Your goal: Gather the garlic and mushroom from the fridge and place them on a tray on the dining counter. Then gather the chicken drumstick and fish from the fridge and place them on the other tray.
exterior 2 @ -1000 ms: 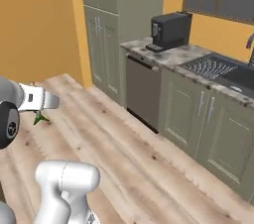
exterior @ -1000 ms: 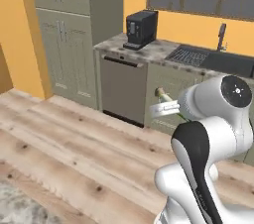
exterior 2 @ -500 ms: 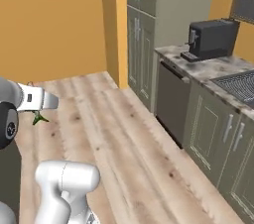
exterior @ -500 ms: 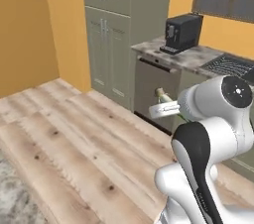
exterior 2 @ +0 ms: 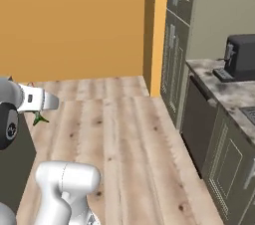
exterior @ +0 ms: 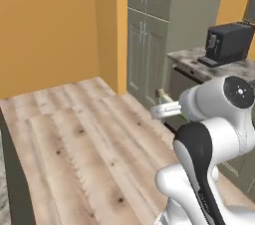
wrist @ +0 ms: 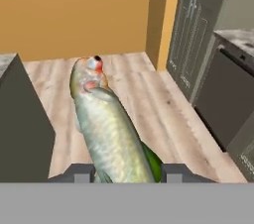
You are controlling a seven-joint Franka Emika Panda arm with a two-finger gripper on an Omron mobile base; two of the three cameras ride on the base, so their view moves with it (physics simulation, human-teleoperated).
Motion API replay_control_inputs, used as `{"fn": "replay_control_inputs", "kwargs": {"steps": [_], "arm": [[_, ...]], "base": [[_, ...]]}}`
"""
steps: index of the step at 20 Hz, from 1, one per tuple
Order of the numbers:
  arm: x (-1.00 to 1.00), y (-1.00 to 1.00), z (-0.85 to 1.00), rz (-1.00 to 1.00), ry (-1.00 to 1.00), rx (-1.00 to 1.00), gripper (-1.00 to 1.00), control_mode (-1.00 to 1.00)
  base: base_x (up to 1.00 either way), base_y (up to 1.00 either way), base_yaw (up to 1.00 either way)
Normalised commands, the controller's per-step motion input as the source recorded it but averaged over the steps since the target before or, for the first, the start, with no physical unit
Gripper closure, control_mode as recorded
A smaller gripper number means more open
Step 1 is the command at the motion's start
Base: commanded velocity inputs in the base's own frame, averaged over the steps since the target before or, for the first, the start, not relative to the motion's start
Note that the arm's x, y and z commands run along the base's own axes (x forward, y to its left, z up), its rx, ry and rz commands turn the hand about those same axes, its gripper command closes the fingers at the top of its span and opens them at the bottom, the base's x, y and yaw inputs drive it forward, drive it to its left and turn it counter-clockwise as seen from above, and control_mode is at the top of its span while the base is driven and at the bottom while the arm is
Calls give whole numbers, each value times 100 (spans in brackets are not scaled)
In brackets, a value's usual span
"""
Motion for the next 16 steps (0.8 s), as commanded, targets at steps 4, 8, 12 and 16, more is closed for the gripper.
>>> {"fn": "replay_control_inputs", "kwargs": {"steps": [4, 8, 12, 16], "arm": [[0, 0, 0, 0, 0, 0, 100, 100], [0, 0, 0, 0, 0, 0, 100, 100], [0, 0, 0, 0, 0, 0, 100, 100], [0, 0, 0, 0, 0, 0, 100, 100]], "base": [[84, -38, 45], [91, -37, 44], [89, -38, 44], [89, -39, 43]]}}
